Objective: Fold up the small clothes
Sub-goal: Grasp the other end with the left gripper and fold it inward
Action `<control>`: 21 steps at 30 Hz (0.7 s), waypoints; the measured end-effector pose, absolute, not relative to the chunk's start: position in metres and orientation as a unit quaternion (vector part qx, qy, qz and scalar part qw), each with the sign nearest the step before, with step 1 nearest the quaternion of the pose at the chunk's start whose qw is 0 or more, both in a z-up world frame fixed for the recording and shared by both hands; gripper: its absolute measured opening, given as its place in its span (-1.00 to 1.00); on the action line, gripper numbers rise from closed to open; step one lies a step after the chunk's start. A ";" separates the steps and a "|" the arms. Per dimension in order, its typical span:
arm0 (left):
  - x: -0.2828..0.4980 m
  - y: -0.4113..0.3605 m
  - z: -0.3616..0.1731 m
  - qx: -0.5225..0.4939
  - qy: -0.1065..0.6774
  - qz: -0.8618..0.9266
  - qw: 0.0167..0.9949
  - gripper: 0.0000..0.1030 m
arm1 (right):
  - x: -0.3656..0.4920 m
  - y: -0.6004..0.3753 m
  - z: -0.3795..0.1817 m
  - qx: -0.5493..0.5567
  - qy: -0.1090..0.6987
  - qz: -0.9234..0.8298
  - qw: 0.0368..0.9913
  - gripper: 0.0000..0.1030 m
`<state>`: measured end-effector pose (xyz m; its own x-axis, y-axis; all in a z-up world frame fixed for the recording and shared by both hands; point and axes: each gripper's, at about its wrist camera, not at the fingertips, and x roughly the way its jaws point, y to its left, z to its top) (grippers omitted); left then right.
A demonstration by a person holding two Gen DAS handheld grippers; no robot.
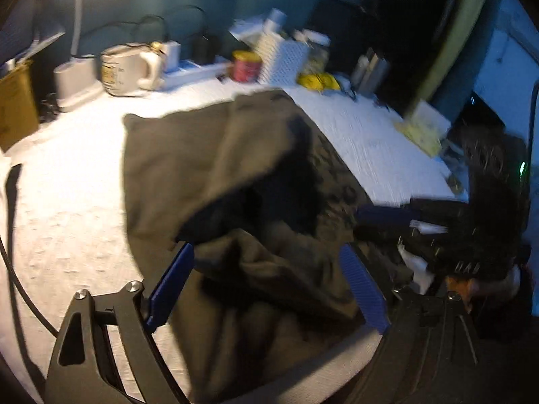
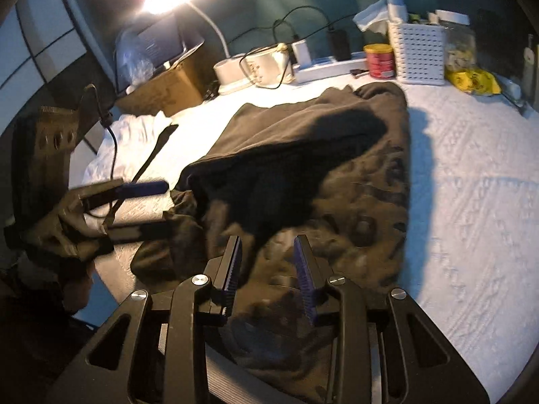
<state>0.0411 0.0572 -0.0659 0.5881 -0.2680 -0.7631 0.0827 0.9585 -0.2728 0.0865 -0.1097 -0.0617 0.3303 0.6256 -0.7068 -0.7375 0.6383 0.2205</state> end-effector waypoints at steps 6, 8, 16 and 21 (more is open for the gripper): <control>0.045 0.052 -0.095 -0.122 0.473 -0.092 0.868 -0.67 | 0.081 -0.127 -0.061 -0.065 0.393 0.410 0.821 -0.32; 0.036 0.056 -0.090 -0.127 0.467 -0.089 0.871 -0.84 | 0.080 -0.131 -0.063 -0.067 0.392 0.409 0.821 -0.32; -0.004 0.068 -0.102 -0.133 0.494 -0.056 0.858 -0.86 | 0.083 -0.132 -0.074 -0.070 0.401 0.401 0.821 -0.32; -0.012 0.061 -0.093 -0.132 0.506 -0.053 0.851 -0.82 | 0.094 -0.132 -0.076 -0.082 0.410 0.351 0.838 -0.32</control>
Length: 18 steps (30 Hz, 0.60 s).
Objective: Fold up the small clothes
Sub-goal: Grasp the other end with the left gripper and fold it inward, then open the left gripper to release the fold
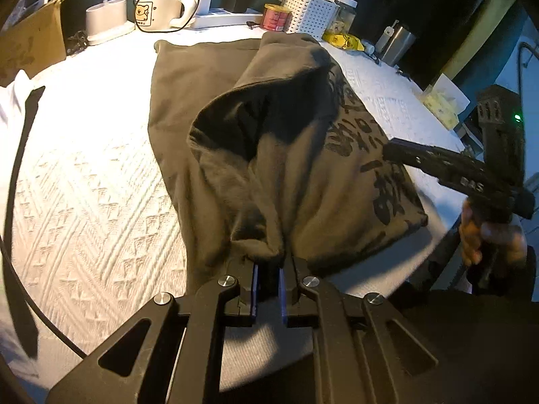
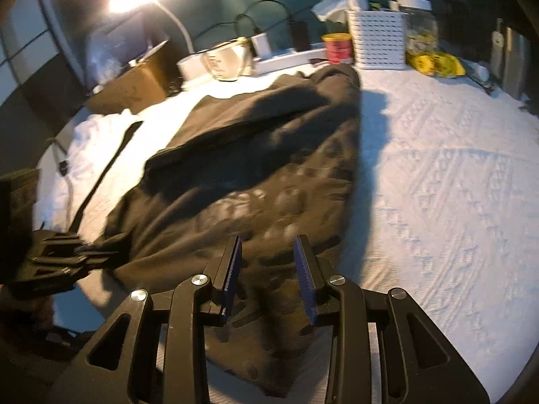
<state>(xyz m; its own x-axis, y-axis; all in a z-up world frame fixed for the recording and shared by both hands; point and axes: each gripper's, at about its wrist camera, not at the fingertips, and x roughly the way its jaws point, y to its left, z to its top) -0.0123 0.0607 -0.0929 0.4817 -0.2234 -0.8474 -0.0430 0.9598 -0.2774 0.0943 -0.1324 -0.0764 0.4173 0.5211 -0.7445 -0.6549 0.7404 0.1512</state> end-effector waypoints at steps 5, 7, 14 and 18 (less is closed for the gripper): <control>-0.012 0.067 -0.075 -0.112 0.500 -0.027 0.858 -0.04 | 0.101 -0.141 -0.076 -0.082 0.411 0.333 0.844 -0.32; -0.011 0.071 -0.066 -0.100 0.484 -0.014 0.869 0.11 | 0.103 -0.143 -0.077 -0.080 0.413 0.330 0.845 -0.32; 0.023 0.073 -0.056 -0.076 0.471 0.002 0.879 0.14 | 0.112 -0.149 -0.077 -0.076 0.416 0.328 0.845 -0.31; 0.040 0.069 -0.053 -0.053 0.469 0.007 0.881 0.14 | 0.117 -0.152 -0.073 -0.073 0.412 0.328 0.847 -0.31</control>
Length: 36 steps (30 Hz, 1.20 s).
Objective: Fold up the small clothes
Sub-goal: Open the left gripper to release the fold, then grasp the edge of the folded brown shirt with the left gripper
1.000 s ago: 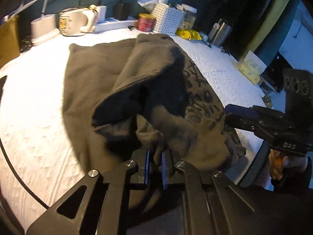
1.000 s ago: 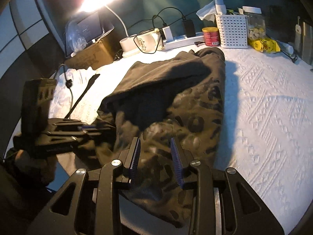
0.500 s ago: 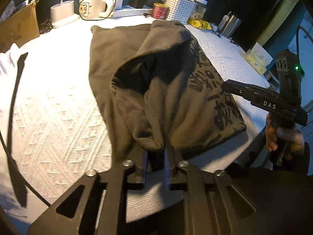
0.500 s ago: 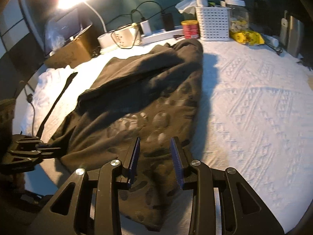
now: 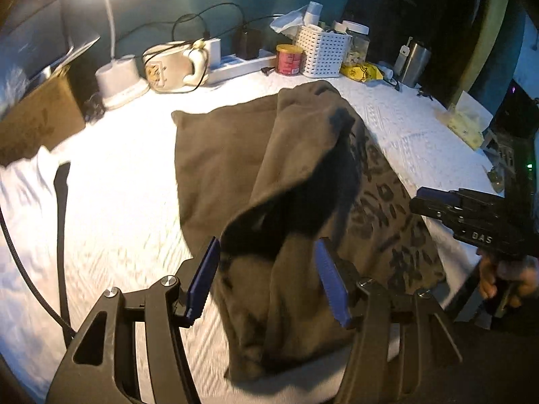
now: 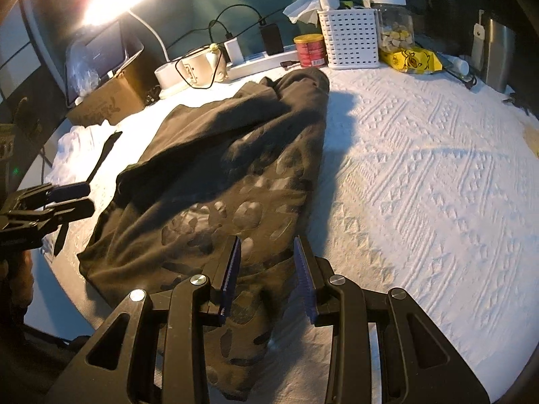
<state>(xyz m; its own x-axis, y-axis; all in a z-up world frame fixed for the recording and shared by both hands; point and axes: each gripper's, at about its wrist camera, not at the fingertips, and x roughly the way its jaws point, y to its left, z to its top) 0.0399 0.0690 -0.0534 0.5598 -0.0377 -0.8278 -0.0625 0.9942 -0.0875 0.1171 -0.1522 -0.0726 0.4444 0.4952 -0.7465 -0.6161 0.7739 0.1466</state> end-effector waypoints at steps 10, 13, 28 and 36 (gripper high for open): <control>0.087 0.051 -0.057 -0.023 0.479 -0.028 0.877 0.14 | 0.139 -0.163 -0.068 -0.064 0.412 0.315 0.853 -0.31; 0.099 0.046 -0.058 -0.016 0.481 -0.036 0.876 0.14 | 0.146 -0.164 -0.067 -0.063 0.413 0.312 0.853 -0.31; 0.148 0.026 -0.087 0.059 0.514 -0.051 0.854 0.14 | 0.182 -0.160 -0.068 -0.065 0.421 0.306 0.851 -0.31; 0.155 0.034 -0.090 0.073 0.490 -0.048 0.867 -0.05 | 0.196 -0.156 -0.076 -0.071 0.435 0.302 0.845 -0.31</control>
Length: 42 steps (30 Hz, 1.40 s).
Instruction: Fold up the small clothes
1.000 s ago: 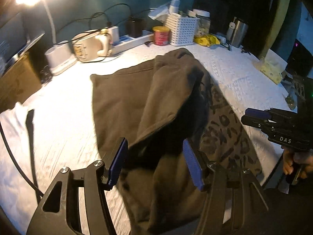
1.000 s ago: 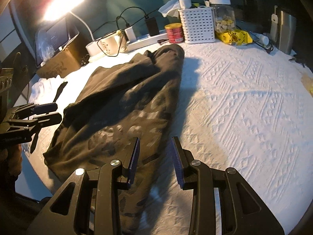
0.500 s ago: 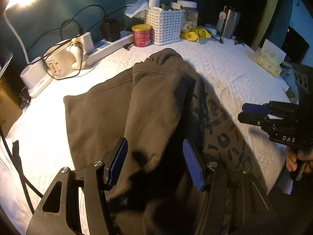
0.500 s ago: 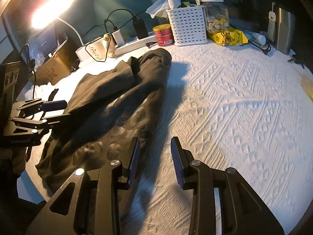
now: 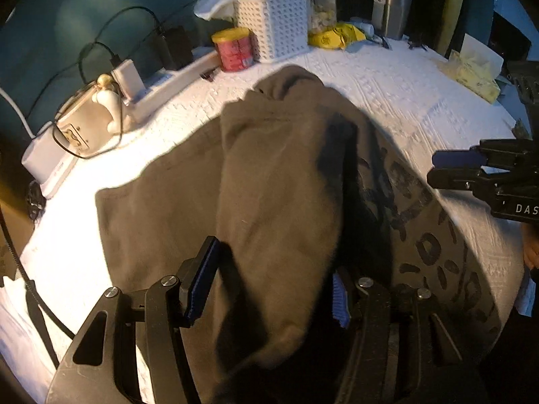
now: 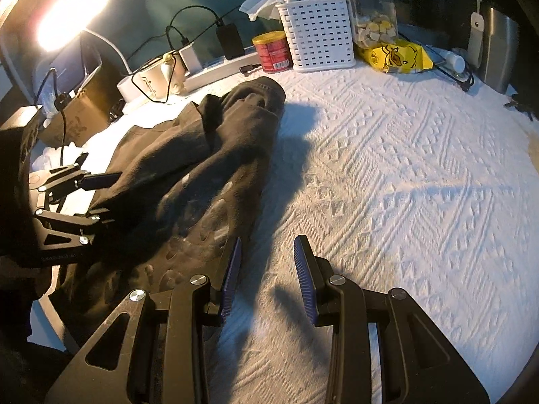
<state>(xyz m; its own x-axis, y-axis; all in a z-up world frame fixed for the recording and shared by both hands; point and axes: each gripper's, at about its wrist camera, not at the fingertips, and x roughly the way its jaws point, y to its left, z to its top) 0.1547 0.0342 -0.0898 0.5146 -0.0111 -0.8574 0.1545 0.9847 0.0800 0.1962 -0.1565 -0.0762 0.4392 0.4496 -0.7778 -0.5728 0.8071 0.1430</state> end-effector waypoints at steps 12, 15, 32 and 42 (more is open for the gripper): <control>0.155 0.100 -0.093 -0.029 0.457 0.008 0.889 -0.90 | 0.209 -0.133 -0.080 -0.087 0.442 0.304 0.839 -0.31; 0.153 0.110 -0.095 -0.064 0.447 0.008 0.892 -0.93 | 0.211 -0.125 -0.078 -0.088 0.441 0.308 0.838 -0.31; 0.142 0.154 -0.092 -0.149 0.453 0.015 0.879 -0.82 | 0.243 -0.094 -0.065 -0.105 0.429 0.309 0.842 -0.31; 0.175 0.142 -0.061 -0.099 0.398 -0.021 0.912 0.04 | 0.293 -0.099 -0.054 -0.054 0.421 0.315 0.849 -0.31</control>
<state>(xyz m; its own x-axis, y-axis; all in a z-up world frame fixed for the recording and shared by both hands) 0.1750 0.1423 -0.0612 0.6825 -0.1179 -0.7213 -0.0403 0.9794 -0.1981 0.2933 -0.0986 -0.0540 0.4477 0.4897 -0.7482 -0.5805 0.7956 0.1734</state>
